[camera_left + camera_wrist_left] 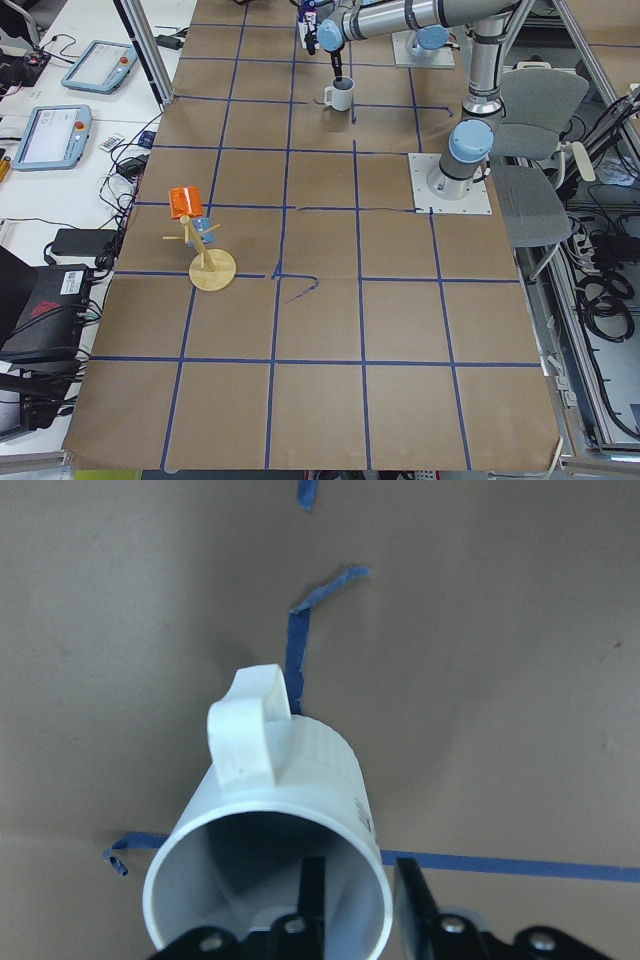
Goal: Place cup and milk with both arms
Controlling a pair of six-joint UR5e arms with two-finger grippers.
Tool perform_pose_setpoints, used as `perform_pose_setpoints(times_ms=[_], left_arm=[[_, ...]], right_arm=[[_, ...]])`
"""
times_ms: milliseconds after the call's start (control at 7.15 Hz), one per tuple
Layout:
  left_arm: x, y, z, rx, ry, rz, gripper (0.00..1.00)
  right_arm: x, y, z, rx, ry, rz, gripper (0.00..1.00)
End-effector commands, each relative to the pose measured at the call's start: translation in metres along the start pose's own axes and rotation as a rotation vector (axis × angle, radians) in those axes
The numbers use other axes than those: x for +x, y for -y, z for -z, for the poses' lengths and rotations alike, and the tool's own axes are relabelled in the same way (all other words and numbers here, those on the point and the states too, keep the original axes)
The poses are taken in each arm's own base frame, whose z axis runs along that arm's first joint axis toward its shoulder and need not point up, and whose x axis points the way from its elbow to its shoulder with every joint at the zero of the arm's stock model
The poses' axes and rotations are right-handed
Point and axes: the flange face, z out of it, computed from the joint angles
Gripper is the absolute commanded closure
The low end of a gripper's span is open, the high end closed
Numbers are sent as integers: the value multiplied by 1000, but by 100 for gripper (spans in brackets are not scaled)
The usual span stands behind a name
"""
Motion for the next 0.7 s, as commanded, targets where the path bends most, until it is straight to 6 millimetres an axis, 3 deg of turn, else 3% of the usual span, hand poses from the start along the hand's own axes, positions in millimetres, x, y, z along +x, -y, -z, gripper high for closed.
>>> perform_pose_setpoints(times_ms=[0, 140, 419, 559], left_arm=[[-38, 21, 57, 95, -7, -94, 0], [-69, 31, 90, 116, -22, -107, 0], [-145, 41, 157, 94, -11, -237, 0], [-183, 47, 193, 114, 10, -243, 0]], right_arm=[[34, -3, -53, -32, 17, 55, 0], [34, -3, -79, -56, 24, 123, 0], [33, 0, -99, -92, 44, 146, 0], [36, -3, -133, -144, 77, 135, 0]])
